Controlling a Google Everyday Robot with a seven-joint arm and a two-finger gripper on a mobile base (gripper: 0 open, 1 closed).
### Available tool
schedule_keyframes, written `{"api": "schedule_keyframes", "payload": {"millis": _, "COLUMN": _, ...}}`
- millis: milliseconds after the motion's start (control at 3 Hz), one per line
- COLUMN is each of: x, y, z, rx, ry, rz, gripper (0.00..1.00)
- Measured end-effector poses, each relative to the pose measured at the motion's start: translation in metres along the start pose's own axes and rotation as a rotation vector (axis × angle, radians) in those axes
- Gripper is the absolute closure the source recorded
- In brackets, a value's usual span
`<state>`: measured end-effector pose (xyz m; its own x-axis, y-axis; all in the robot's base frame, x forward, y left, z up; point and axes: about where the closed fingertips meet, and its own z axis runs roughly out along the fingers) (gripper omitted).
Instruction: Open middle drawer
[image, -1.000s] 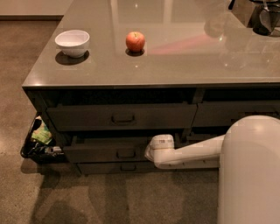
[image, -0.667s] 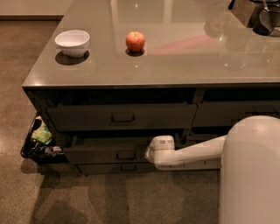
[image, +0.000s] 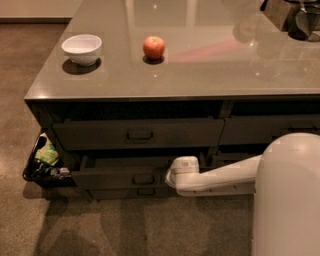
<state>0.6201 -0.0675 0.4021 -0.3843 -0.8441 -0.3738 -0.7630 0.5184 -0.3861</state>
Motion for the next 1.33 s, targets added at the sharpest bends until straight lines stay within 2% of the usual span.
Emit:
{"api": "schedule_keyframes", "payload": {"millis": 667, "x": 0.0038, "y": 0.0067, "z": -0.0047, "rx": -0.007, "ry": 0.012, "rz": 0.008, "gripper": 1.00}}
{"api": "schedule_keyframes", "payload": {"millis": 1000, "x": 0.0038, "y": 0.0067, "z": -0.0047, "rx": -0.007, "ry": 0.012, "rz": 0.008, "gripper": 0.81}}
{"api": "schedule_keyframes", "payload": {"millis": 1333, "x": 0.0038, "y": 0.0067, "z": -0.0046, "rx": -0.007, "ry": 0.012, "rz": 0.008, "gripper": 0.58}}
